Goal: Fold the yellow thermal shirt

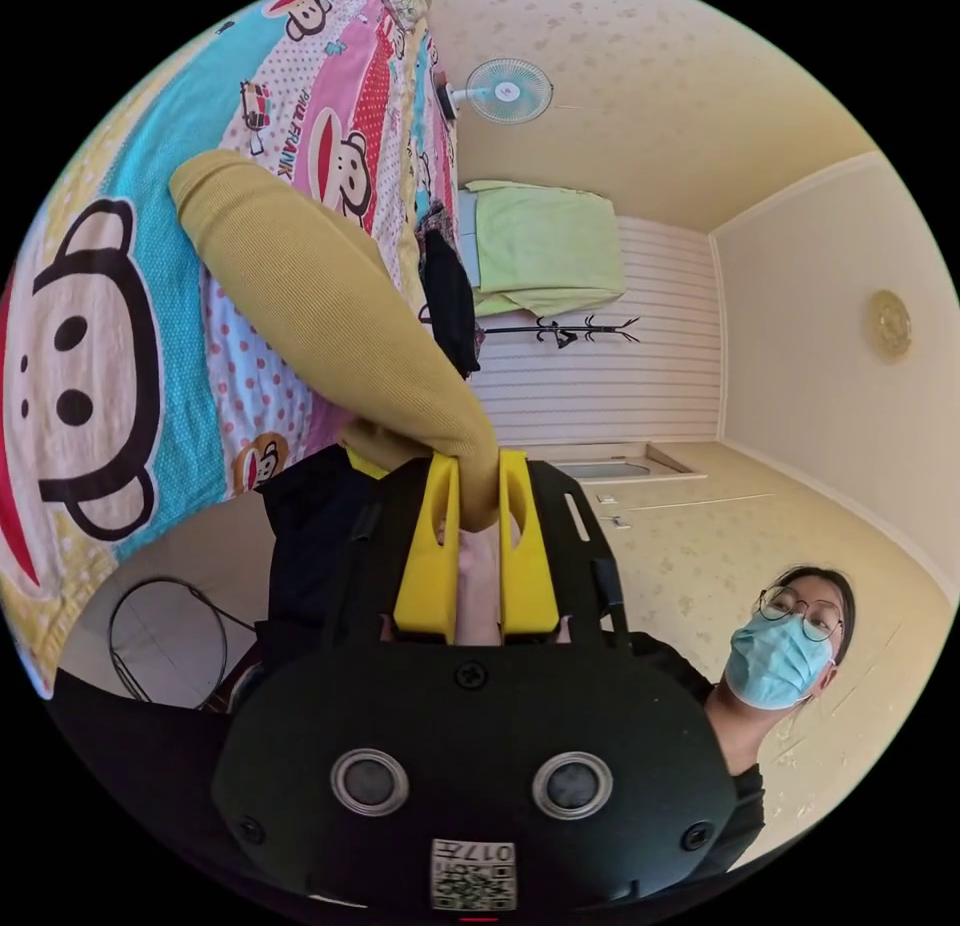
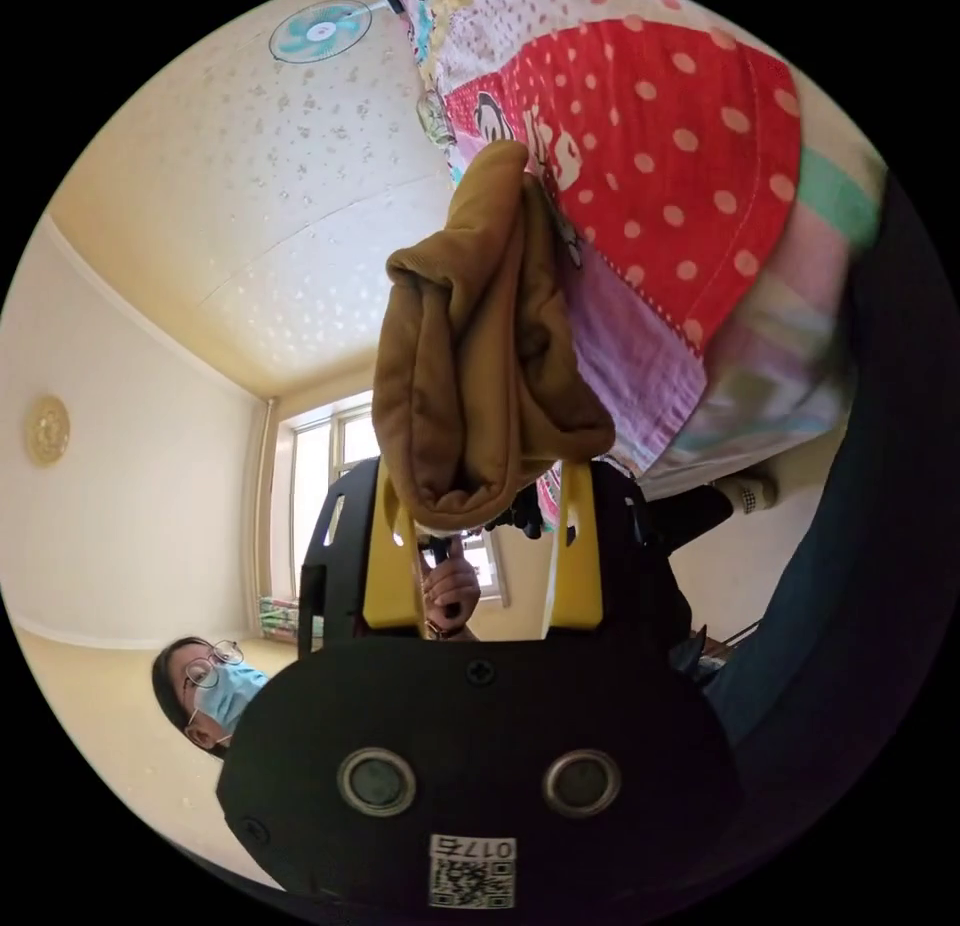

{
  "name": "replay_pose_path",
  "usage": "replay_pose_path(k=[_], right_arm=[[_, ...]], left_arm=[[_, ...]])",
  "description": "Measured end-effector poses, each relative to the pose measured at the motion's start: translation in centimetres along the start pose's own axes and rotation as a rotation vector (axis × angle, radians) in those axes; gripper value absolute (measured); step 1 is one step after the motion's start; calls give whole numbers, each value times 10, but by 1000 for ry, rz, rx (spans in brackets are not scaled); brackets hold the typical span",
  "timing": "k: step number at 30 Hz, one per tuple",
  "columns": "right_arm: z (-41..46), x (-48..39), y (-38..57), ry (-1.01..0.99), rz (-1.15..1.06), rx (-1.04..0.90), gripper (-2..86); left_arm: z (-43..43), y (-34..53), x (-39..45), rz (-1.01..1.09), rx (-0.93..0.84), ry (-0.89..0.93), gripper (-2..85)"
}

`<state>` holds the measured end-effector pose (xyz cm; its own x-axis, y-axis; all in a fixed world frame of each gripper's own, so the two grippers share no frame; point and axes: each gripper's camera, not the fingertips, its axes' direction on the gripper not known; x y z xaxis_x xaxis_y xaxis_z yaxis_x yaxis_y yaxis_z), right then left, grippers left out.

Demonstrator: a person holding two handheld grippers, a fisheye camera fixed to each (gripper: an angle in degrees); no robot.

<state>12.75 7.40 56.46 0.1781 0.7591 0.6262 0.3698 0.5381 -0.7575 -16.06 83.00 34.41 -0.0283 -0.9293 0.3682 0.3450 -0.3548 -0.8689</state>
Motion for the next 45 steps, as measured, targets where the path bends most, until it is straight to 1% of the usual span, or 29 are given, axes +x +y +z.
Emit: replay_pose_path(k=[2,6,8,10,12,14,15,16,17,19,20,21,22,23,25,26,27,29,31,32,34,35,37,38,39,40,41,42,45], right_arm=[[0,1,14,-23,28,4,224],[13,16,37,-214,111,11,233],[17,18,38,-313,82,85,234],[16,21,36,-411,65,220,212],[14,12,29,-398,27,247,184],[7,-7,30,-335,-10,282,144],[1,-28,35,-261,-85,313,109],[-3,-60,41,-142,-200,323,93],[-3,-79,45,-57,-270,318,85],[25,-174,69,392,-634,277,65],[37,-194,74,479,-687,257,62],[60,-230,85,584,-773,236,56],[80,-260,95,616,-839,228,51],[89,-275,100,614,-870,221,49],[126,-326,109,577,-983,127,46],[137,-336,109,568,-1004,92,45],[159,-353,105,541,-1021,17,45],[197,-367,86,480,-1005,-100,45],[265,-371,46,410,-951,-251,44],[285,-373,37,397,-954,-281,44],[373,-391,8,372,-1021,-354,43],[395,-399,4,372,-1047,-364,43],[484,-439,-5,387,-1135,-369,41],[506,-449,-5,400,-1155,-366,41],[547,-464,-7,416,-1182,-359,41],[588,-473,-13,419,-1177,-369,40],[608,-475,-18,416,-1161,-377,40],[649,-474,-32,411,-1104,-403,40],[731,-443,-71,387,-972,-433,39]], left_arm=[[-4,7,-1,11,-13,-22,65],[-4,22,-8,29,-32,-40,65],[-3,30,-13,27,-28,-21,65],[-4,39,-18,20,-24,-11,65],[-9,54,-24,15,-18,-23,65],[-16,66,-27,14,-14,-40,65],[-23,76,-30,17,-6,-48,65],[-26,81,-30,20,0,-48,65],[-34,91,-30,35,21,-36,65],[-46,107,-27,67,58,-11,65],[-55,117,-19,100,73,3,65],[-66,127,-7,144,97,6,65],[-72,133,1,168,110,5,65],[-86,144,17,218,138,1,65],[-111,164,43,302,188,-20,65],[-129,178,59,357,220,-44,65],[-147,191,68,392,253,-65,65],[-178,206,71,411,311,-97,65],[-214,214,63,388,384,-127,64],[-242,214,57,376,431,-142,64],[-289,210,58,371,494,-175,64],[-321,206,70,372,530,-224,64],[-364,200,101,378,578,-379,65],[-391,196,124,370,611,-497,66],[-415,192,143,348,645,-602,68],[-427,188,149,332,657,-649,69],[-449,181,156,287,670,-719,72],[-471,171,153,226,671,-759,75],[-509,161,120,106,696,-821,85]])
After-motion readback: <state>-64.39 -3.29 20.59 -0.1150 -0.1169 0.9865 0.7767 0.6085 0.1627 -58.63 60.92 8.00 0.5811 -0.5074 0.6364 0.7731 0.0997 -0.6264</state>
